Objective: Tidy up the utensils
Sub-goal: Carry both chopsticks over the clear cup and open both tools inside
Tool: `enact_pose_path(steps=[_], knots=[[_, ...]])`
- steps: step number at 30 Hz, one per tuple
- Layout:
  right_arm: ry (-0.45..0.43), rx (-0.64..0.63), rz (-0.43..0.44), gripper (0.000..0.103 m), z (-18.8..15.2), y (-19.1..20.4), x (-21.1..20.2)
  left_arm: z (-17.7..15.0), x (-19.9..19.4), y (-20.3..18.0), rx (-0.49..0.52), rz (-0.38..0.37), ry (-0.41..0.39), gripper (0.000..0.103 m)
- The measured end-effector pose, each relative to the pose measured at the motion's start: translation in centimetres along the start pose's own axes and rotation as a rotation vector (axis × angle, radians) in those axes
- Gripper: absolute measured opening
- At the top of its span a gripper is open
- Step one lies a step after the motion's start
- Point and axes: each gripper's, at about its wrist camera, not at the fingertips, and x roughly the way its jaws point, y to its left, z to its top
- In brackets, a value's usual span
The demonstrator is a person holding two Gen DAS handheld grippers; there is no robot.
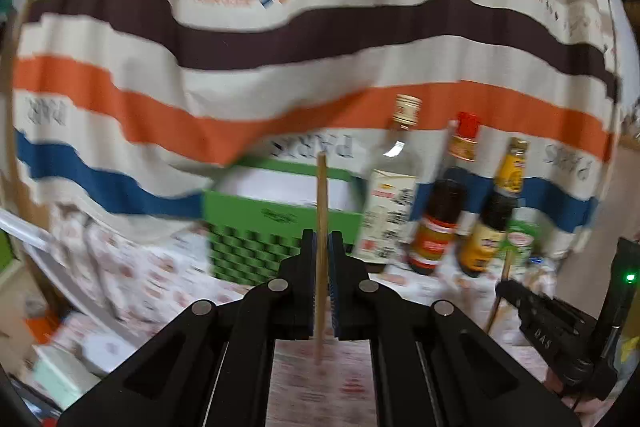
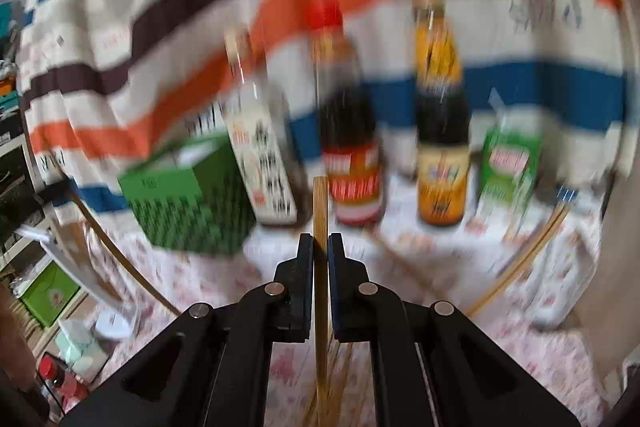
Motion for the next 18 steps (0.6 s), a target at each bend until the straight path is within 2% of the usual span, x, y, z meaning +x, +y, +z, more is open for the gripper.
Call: enact_pose_path(steps=[2,6,8,9,11,14,16,18], knots=[[-0.070,-0.003,0.002,0.008,0.6,-0.1,-1.6,-0.1,0.1,-0.5,0.005,-0.017,-0.008,0.005],[-0.292,-0.018,-0.028,0.008,1.7,-2.3,-5.6,-0.2,0.3,-1.4,0.015,-0.053,-0.031,0.005],[-0.363,-0.007,-0.034,0.008,2.0,-3.6,-6.7,-0.3,0.5,-1.6,0.004,-0.064,-0.044,0.005],[-0.379,-0.004,-0.035,0.008,2.4,-4.4,-7.1,-0.4,0.6,-1.8,0.002,-0.069,-0.052,0.005],[-0.365,0.012,-0.099,0.008,3.4,-5.4,-7.1,-0.5,0.8,-2.2,-0.005,-0.091,-0.062,0.005],[-0.432,0.072,-0.061,0.008,3.5,-7.4,-8.0,-1.1,1.5,-3.7,0.017,-0.130,-0.058,0.004],[-0.488,0.068,-0.107,0.008,3.4,-8.4,-8.3,-1.5,1.8,-5.2,0.038,-0.146,-0.064,0.004],[-0.506,0.065,-0.125,0.008,3.1,-9.3,-7.9,-2.0,2.2,-6.7,0.049,-0.182,-0.063,0.004]])
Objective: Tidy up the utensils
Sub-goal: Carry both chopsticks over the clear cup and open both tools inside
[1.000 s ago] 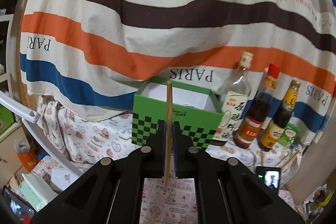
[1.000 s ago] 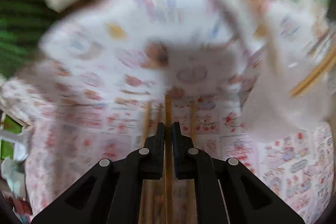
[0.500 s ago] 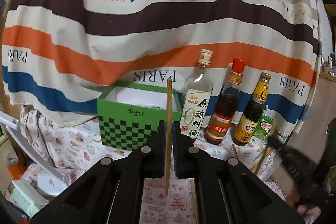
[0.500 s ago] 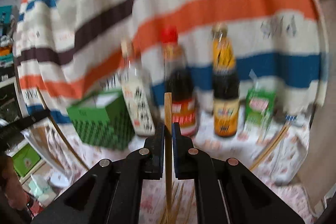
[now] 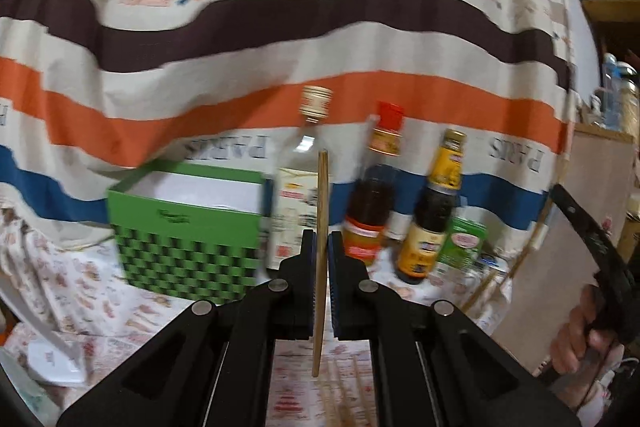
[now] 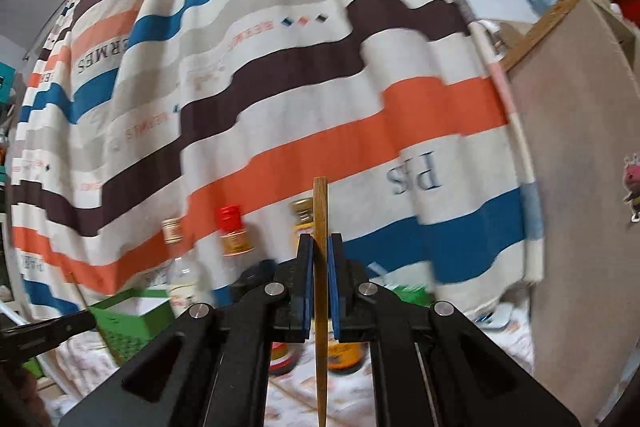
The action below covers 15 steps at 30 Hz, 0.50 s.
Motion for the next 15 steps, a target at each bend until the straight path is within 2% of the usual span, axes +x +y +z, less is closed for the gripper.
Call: enact_pose_path(steps=[3,5,11,12,15], knots=[[0.067,0.047,0.034,0.008,-0.2,-1.8,1.8,-0.5,1.4,-2.3,-0.045,-0.046,0.005,0.004],[0.066,0.082,0.013,0.008,-0.6,-2.9,2.4,-0.5,2.1,-4.2,-0.064,-0.083,-0.028,0.004],[0.067,0.115,-0.059,0.008,-2.0,-5.4,3.9,-0.1,4.0,-9.2,-0.033,-0.209,-0.118,0.005],[0.083,0.111,-0.070,0.008,-2.2,-5.6,4.3,-0.2,4.4,-9.9,-0.026,-0.214,-0.119,0.005],[0.147,0.058,-0.092,0.008,-2.8,-5.7,5.7,-0.8,6.2,-12.1,0.036,-0.152,-0.088,0.005]])
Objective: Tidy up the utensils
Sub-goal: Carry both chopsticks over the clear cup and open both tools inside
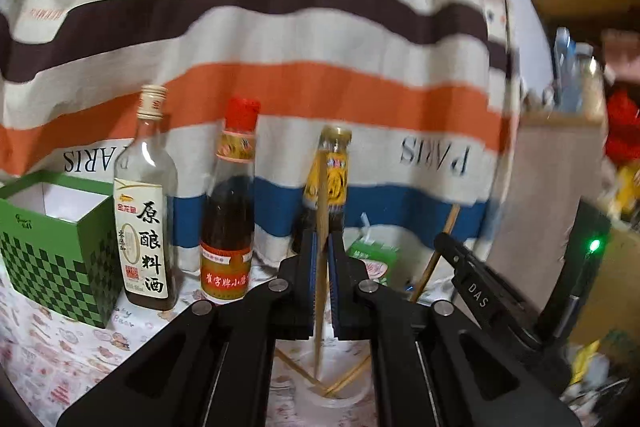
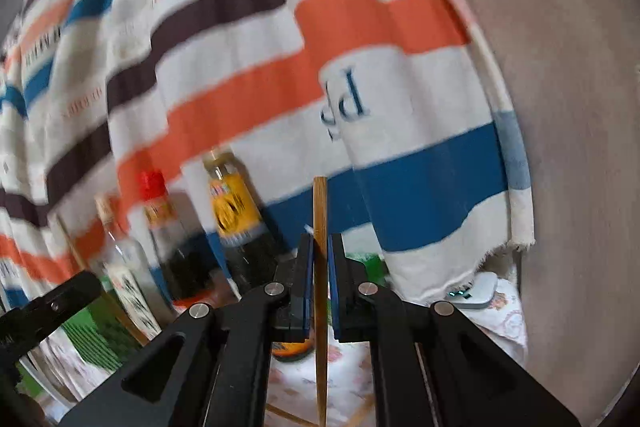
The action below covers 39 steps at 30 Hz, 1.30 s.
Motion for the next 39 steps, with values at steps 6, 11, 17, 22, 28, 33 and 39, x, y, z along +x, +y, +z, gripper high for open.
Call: enact_pose_path(steps=[6,11,17,22,28,33,39], knots=[[0.066,0.048,0.007,0.008,-1.2,-1.3,2.0,-2.3,2.3,0.5,-0.054,-0.044,0.011,0.005],[0.174,0.066,0.012,0.008,-1.9,-1.5,3.9,-3.8,3.2,1.9,-0.114,-0.051,0.020,0.005],[0.318,0.137,-0.007,0.008,-2.7,-3.1,6.0,-5.3,4.2,2.6,-0.127,-0.039,0.066,0.005],[0.427,0.184,-0.035,0.008,-3.5,-4.3,7.6,-6.4,5.1,2.7,-0.120,-0.020,0.119,0.005],[0.466,0.195,-0.060,0.008,-4.1,-5.1,8.1,-7.8,6.4,3.0,-0.129,-0.006,0.168,0.005],[0.498,0.198,-0.081,0.008,-4.7,-5.3,8.7,-8.3,6.6,3.1,-0.110,0.007,0.173,0.005],[0.551,0.200,-0.104,0.008,-5.3,-5.8,9.4,-8.5,7.4,2.9,-0.076,0.015,0.213,0.005]])
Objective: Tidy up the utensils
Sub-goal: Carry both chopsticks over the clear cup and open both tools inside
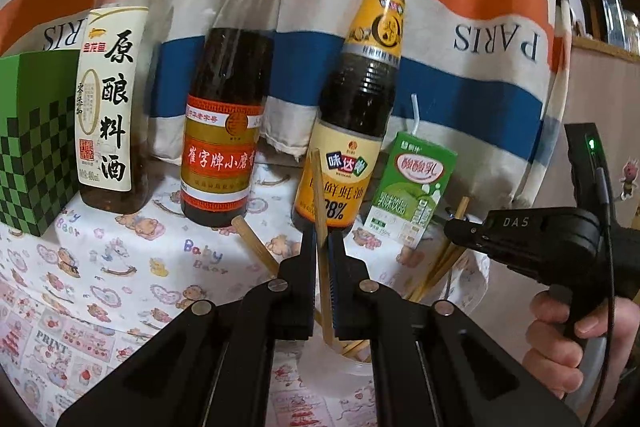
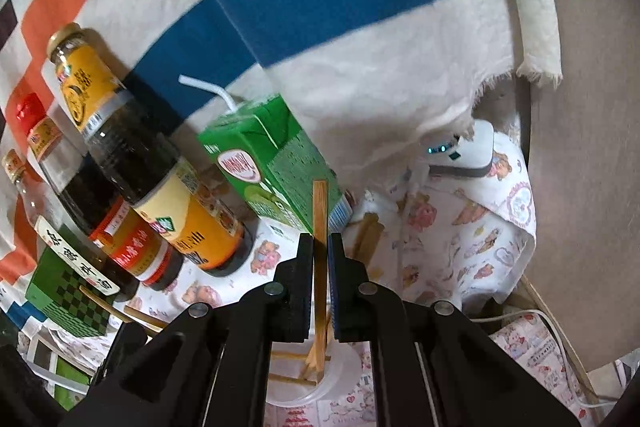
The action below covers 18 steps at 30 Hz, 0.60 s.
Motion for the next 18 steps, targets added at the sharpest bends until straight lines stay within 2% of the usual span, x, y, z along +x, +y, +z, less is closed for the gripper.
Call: enact_pose_path(steps=[8,9,11,15,17,18], knots=[[0.043,-0.003,-0.009,0.009,-0.1,-0.1,0.6,-0.1,0.7,0.5,0.021,-0.002,0.064,0.007],[0.047,-0.008,-0.007,0.010,0.0,-0.1,0.6,0.0,0.5,0.5,0.026,-0.002,0.060,0.012],[0.037,-0.011,-0.009,0.029,0.0,0.2,0.1,0.3,-0.4,0.5,0.050,0.006,0.041,0.020],[-0.027,-0.064,-0.029,0.041,0.1,1.4,-1.6,1.4,-3.2,0.2,0.138,0.062,-0.033,0.050],[-0.060,-0.083,-0.024,0.051,0.2,2.0,-2.5,2.1,-5.0,0.6,0.156,0.087,-0.070,0.060],[-0.082,-0.094,-0.023,0.053,0.1,2.3,-3.0,2.5,-5.8,1.0,0.160,0.102,-0.085,0.066]])
